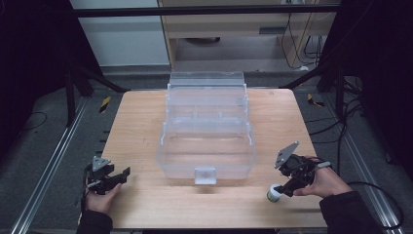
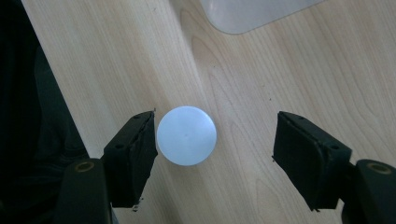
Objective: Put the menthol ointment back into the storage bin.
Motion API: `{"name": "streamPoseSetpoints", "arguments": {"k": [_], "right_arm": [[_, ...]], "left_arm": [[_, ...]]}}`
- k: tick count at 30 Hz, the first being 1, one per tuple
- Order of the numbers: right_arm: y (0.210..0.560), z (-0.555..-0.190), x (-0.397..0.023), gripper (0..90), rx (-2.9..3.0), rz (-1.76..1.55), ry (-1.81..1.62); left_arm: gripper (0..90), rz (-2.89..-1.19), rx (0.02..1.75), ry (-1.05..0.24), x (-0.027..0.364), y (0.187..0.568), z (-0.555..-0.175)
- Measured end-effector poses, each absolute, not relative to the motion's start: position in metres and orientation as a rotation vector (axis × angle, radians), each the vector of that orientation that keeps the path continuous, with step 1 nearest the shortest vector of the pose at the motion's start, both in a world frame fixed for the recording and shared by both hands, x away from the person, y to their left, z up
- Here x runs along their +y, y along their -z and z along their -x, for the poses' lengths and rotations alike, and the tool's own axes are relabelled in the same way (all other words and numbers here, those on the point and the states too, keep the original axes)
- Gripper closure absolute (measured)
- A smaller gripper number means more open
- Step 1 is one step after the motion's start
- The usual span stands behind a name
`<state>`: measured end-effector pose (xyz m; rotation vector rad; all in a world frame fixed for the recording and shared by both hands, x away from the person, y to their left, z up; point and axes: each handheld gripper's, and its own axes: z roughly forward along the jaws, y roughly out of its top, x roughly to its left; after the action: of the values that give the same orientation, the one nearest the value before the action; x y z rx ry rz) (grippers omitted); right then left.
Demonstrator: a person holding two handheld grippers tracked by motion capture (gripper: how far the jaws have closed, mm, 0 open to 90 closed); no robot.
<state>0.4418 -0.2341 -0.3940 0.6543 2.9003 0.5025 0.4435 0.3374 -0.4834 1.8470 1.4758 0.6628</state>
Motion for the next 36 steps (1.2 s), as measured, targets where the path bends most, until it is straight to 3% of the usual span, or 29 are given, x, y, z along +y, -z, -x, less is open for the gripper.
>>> {"name": "streamPoseSetpoints", "arguments": {"k": [36], "right_arm": [[0.426, -0.438, -0.217, 38.4, 3.007, -0.518, -0.306]], "left_arm": [[33.4, -1.851, 1.476, -0.667, 0.337, 0.483, -0.443]]}}
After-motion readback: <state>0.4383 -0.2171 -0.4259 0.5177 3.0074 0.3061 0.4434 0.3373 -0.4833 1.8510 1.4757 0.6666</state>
